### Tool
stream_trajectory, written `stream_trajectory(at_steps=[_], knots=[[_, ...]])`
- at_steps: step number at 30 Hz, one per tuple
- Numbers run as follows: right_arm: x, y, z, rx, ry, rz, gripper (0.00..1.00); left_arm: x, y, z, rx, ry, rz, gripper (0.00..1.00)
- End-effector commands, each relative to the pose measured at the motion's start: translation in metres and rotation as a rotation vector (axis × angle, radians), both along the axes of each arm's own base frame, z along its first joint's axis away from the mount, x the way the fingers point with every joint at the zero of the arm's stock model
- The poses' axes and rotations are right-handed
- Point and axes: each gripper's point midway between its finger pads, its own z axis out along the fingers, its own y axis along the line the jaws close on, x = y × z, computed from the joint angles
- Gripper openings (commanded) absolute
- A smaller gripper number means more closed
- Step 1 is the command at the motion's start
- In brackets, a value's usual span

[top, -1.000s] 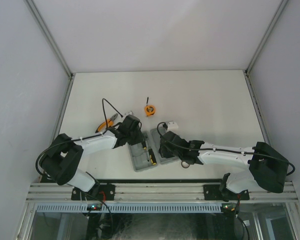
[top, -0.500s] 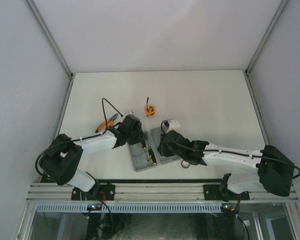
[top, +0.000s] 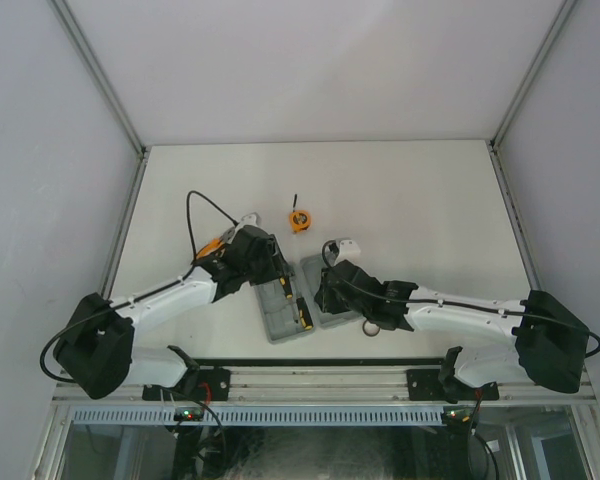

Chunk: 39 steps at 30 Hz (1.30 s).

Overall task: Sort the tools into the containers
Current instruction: Adjust the screwdriver in the storage box.

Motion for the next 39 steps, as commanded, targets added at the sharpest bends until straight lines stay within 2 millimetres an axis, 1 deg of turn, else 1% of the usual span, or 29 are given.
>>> stream_trajectory(at_steps=[1,7,9,13,19,21,23,25,30,31,35,39], knots=[[0.000,0.010,0.011,0.057,-0.014,0.003,0.25,0.012,0.003,0.025,0.015,-0.077,-0.007,0.58],[0.001,0.025,0.014,0.055,0.003,0.027,0.25,0.010,0.007,0.018,0.026,-0.068,-0.010,0.55],[0.003,0.030,0.015,0.053,0.004,0.034,0.25,0.011,0.012,0.016,0.033,-0.067,0.002,0.54],[0.003,0.040,0.016,0.060,0.012,0.052,0.25,0.016,0.031,0.014,0.052,-0.073,0.033,0.54],[0.001,0.040,0.011,0.049,0.026,0.058,0.24,0.033,0.047,0.010,0.102,-0.074,0.022,0.55],[0.001,0.039,0.011,0.043,0.028,0.058,0.24,0.040,0.047,0.007,0.113,-0.072,0.004,0.55],[0.000,0.038,0.010,0.038,0.029,0.056,0.24,0.044,0.046,0.001,0.132,-0.060,-0.013,0.55],[-0.001,0.038,0.009,0.034,0.030,0.058,0.25,0.049,0.043,-0.002,0.138,-0.060,-0.030,0.56],[-0.002,0.038,0.007,0.028,0.032,0.060,0.24,0.053,0.039,-0.012,0.147,-0.049,-0.056,0.58],[-0.003,0.038,0.007,0.026,0.032,0.061,0.25,0.057,0.046,-0.014,0.145,-0.043,-0.035,0.58],[-0.003,0.037,0.005,0.016,0.031,0.060,0.24,0.052,0.043,-0.020,0.119,-0.032,-0.052,0.58],[-0.003,0.036,0.003,0.008,0.030,0.058,0.24,0.043,0.042,-0.023,0.092,-0.024,-0.060,0.58]])
